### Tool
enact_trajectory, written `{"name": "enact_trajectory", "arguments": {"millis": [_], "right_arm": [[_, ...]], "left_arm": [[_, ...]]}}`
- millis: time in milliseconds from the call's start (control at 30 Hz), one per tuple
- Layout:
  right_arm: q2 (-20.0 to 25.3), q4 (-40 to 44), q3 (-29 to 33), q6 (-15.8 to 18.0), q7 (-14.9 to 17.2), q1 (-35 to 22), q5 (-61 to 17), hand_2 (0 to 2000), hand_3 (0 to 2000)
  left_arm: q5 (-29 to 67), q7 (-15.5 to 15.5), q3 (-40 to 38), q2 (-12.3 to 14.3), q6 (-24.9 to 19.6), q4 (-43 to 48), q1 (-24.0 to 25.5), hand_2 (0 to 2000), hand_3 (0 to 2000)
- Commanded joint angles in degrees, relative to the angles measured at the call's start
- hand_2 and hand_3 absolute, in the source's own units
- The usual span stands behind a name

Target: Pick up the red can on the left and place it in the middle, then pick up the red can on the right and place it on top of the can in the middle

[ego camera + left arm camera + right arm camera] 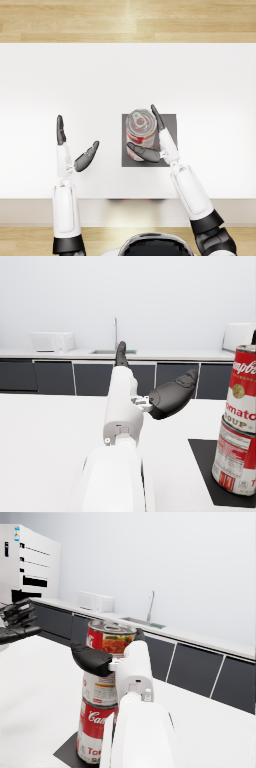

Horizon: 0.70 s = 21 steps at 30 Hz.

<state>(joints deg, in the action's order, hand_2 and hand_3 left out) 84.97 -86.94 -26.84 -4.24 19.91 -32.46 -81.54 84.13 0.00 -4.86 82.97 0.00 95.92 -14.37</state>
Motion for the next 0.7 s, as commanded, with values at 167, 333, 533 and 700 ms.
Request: {"name": "enact_trajectory", "arguments": {"millis": [167, 333, 533, 700], "right_arm": [[2.06, -10.05, 8.02, -0.31, 0.07, -2.5, -0.07, 0, 0], [2.29, -16.08, 19.94, -0.38, 0.09, -2.87, -0.05, 0, 0], [2.19, -15.32, 27.76, -0.5, 0.09, -1.18, -0.03, 0, 0], [2.44, -13.72, 32.34, 1.36, -5.9, 1.38, -0.01, 0, 0]], "left_arm": [[0.0, 0.0, 2.65, -0.02, 0.0, 2.85, -6.5, 0, 0], [0.01, 0.0, -1.53, -2.2, 0.0, 3.95, -14.68, 0, 0], [0.0, 0.0, -6.1, -2.04, 0.0, 2.2, -13.56, 0, 0], [-0.01, 0.0, -7.86, -1.61, 0.0, 1.32, -11.81, 0, 0]]}}
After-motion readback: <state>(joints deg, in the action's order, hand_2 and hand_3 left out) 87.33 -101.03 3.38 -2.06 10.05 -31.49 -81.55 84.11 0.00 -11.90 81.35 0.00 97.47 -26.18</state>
